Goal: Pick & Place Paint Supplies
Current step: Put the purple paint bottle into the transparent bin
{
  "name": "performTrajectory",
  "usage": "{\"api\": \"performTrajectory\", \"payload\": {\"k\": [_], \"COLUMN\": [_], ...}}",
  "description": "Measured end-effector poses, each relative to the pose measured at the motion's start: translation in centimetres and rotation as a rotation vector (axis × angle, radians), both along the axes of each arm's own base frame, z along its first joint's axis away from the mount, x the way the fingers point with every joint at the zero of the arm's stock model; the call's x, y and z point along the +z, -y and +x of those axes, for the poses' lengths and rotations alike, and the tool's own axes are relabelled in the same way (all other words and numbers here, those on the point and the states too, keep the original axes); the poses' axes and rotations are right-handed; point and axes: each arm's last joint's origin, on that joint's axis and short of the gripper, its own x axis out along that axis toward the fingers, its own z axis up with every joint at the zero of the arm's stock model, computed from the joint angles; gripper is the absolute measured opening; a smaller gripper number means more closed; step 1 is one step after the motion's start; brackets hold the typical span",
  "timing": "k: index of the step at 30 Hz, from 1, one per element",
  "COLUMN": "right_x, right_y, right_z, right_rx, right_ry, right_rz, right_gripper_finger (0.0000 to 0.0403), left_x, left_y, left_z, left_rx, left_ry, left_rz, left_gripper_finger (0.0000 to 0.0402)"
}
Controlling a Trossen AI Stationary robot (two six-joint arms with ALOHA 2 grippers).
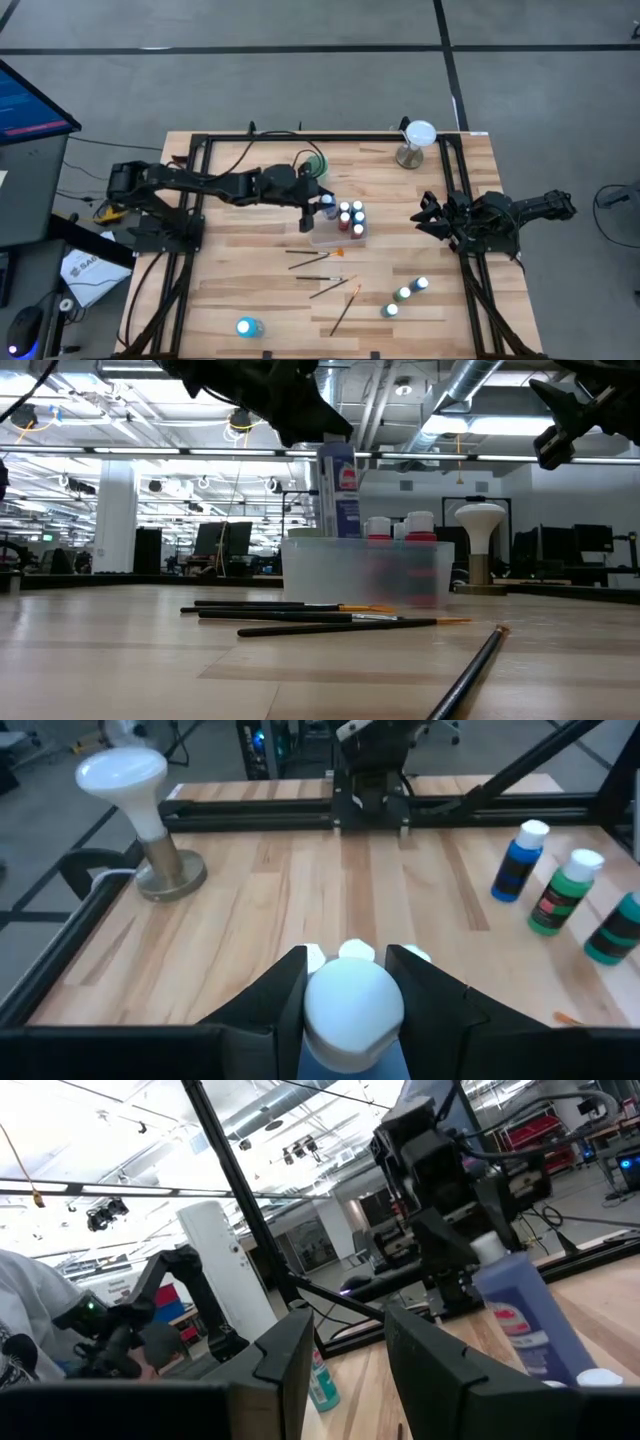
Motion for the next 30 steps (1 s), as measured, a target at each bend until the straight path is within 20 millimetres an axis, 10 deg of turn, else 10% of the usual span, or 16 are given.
{"api": "performTrajectory", "payload": {"k": [30], "right_x": [0.0], "right_y": [0.0], "right_z": [0.0], "right_rx": [0.0], "right_ry": [-0.001], "right_rz": [0.0], "right_gripper_finger": [0.0122], "left_x": [-3.8], "left_y": [-1.6], "left_z": [2.0], "left_rx": [-0.006], "left_ry": [-0.063], "left_rz": [-0.005], "left_gripper_finger": [0.0121]}}
